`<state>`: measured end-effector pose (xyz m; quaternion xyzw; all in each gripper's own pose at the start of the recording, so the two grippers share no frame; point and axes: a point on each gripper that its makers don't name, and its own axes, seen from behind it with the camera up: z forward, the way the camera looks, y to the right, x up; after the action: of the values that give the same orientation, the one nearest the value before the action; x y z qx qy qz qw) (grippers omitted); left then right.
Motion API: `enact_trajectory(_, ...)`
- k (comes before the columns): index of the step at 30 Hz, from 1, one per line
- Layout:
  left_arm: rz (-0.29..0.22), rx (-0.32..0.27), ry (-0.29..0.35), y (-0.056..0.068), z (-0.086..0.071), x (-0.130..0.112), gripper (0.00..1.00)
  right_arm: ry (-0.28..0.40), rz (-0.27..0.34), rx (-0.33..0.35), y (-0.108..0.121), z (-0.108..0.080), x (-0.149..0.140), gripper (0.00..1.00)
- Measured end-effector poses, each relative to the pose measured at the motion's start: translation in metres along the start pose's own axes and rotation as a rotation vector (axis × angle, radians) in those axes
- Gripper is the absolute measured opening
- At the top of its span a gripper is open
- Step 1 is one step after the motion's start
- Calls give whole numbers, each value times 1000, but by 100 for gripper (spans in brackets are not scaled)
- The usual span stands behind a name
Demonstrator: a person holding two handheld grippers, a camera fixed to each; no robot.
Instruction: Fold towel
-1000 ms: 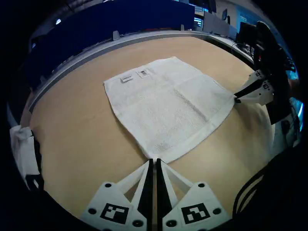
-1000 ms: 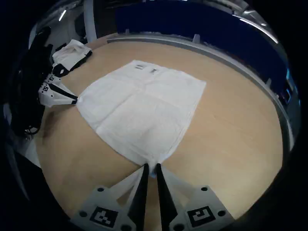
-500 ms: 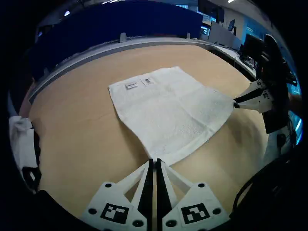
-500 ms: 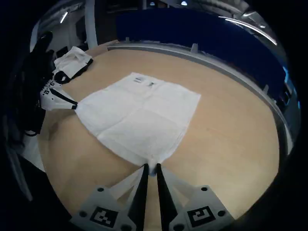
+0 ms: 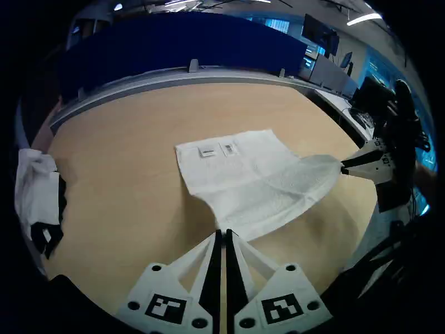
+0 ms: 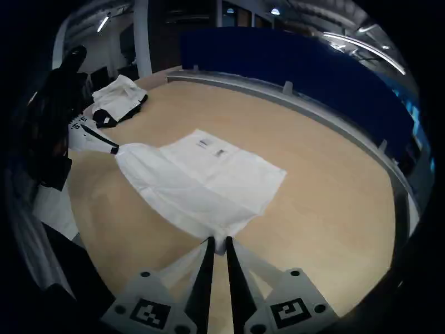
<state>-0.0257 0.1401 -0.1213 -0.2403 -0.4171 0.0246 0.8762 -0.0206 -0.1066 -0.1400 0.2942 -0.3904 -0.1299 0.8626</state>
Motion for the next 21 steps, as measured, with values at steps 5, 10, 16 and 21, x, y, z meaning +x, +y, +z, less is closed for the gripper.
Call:
enact_trajectory(5,-49,-17,12,9,-23,5,5,4,-22,2,-4,-22,9,16)
enact_trajectory(10,-85,-28,21,16,-35,6,5,4,-33,0,-5,-34,13,16)
enact_trajectory(16,-110,-29,23,18,-33,7,5,-9,-35,-3,0,-33,12,16)
enact_trajectory(21,-116,-21,37,13,-24,19,5,-19,-32,-8,9,-24,15,16)
